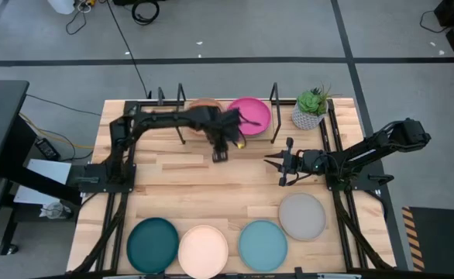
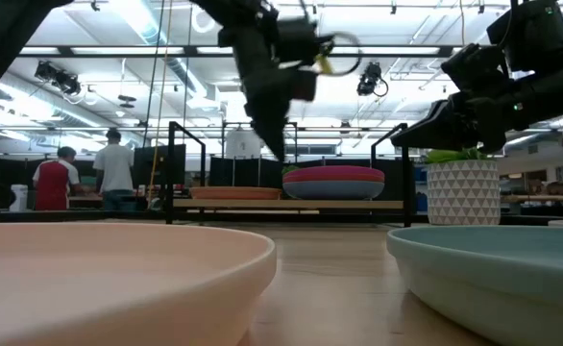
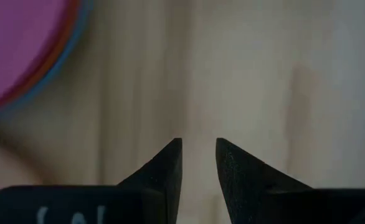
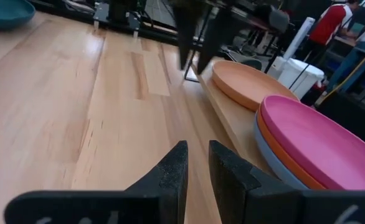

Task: Place and stack plates onto a shelf
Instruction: Stack the gray plate on top of the light brown plate on the shelf

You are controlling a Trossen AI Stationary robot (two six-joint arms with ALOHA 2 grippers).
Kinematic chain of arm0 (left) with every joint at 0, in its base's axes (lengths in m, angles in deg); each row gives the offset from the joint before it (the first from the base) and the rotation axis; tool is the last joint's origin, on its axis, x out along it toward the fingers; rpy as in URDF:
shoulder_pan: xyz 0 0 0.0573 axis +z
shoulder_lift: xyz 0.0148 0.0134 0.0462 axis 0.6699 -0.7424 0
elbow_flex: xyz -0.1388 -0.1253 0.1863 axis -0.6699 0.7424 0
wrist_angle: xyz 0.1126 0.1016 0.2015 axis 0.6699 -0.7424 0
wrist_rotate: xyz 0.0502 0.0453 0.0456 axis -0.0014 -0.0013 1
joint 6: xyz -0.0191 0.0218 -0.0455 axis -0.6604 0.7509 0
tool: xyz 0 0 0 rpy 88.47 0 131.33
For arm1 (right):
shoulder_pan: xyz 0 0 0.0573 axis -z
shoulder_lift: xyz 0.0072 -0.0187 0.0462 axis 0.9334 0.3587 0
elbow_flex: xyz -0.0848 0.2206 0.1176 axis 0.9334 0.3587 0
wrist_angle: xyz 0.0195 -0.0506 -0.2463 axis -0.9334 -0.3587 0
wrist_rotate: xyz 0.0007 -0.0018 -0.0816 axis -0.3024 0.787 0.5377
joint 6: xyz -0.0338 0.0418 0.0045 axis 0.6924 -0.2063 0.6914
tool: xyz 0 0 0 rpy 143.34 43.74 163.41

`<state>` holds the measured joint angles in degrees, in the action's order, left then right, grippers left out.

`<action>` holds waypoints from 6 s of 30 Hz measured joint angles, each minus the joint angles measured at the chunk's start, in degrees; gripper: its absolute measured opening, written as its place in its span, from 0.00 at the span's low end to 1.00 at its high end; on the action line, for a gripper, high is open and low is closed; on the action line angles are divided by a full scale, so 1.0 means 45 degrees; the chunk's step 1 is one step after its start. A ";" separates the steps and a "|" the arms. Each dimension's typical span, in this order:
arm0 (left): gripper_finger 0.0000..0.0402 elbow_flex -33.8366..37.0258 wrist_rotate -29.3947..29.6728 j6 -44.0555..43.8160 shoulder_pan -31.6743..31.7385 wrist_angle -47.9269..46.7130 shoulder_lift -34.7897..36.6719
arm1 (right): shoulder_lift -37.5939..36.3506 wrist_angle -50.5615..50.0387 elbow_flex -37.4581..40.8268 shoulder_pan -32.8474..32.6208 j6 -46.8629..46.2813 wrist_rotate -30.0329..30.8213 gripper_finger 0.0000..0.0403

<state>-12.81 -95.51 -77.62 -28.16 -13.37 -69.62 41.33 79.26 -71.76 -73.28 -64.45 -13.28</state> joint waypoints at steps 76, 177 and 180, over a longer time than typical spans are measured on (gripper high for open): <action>0.49 0.8961 0.4129 -0.3533 -0.3432 1.1256 0.5118 | 0.2390 -1.8871 -0.9503 0.1730 -0.4301 -0.0750 0.04; 0.14 0.8956 1.1692 0.5565 -0.2805 0.7679 0.5690 | -0.3418 -1.9251 -0.9260 0.1433 -0.5593 -0.0592 0.33; 0.14 0.8954 1.1664 0.4715 -0.2452 0.7371 0.5274 | -0.3412 -1.8859 -0.8795 0.1221 -0.5601 -0.0580 0.33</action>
<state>27.48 -43.02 -56.41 -39.19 19.80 -45.89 25.98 -5.61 -111.34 -67.79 -89.66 -15.89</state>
